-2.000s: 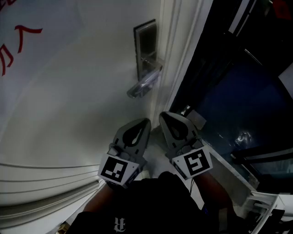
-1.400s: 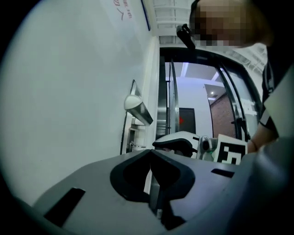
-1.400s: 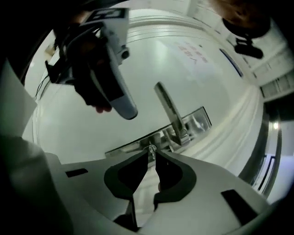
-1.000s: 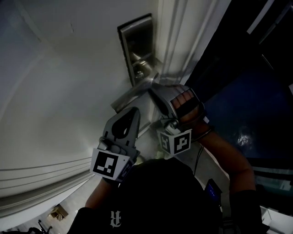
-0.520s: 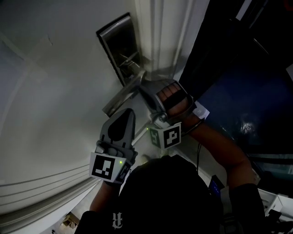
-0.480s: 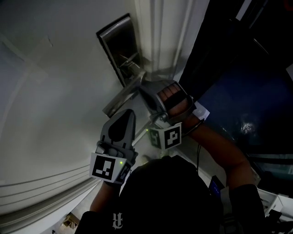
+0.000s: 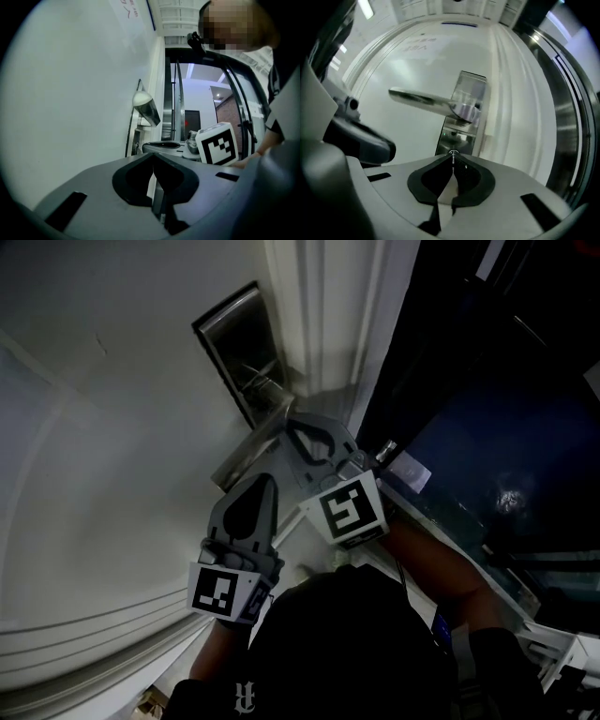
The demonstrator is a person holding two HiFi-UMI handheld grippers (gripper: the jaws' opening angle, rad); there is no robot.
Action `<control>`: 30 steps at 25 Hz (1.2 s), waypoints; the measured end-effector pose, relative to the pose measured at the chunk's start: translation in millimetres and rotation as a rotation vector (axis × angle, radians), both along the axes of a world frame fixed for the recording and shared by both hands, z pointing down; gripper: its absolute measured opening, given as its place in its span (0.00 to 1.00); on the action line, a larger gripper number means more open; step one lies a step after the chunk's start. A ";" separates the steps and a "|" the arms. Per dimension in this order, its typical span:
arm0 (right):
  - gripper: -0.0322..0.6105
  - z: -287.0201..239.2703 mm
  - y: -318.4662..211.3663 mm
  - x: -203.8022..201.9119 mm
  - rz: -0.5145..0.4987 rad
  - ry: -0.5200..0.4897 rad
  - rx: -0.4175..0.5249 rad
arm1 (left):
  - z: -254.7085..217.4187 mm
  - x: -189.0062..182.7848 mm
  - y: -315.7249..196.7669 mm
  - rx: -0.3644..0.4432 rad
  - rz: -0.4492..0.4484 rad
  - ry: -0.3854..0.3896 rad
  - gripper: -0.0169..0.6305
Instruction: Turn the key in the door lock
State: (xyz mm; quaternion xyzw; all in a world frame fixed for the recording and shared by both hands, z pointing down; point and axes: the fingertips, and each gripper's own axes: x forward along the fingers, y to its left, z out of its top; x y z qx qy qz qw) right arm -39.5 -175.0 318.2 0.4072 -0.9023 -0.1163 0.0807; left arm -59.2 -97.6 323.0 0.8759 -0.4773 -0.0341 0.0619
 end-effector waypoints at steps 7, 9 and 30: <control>0.08 1.4 -5.9 6.9 -0.059 -0.343 -0.313 | 0.7 -0.2 1.1 -0.003 0.000 -0.002 0.04; 0.08 2.1 -6.8 7.7 -0.078 -0.423 -0.386 | 0.9 -0.1 1.6 -0.006 0.001 -0.002 0.04; 0.11 14.8 -13.6 11.3 -0.384 -1.293 -1.183 | -4.2 2.2 2.6 0.004 0.002 0.003 0.04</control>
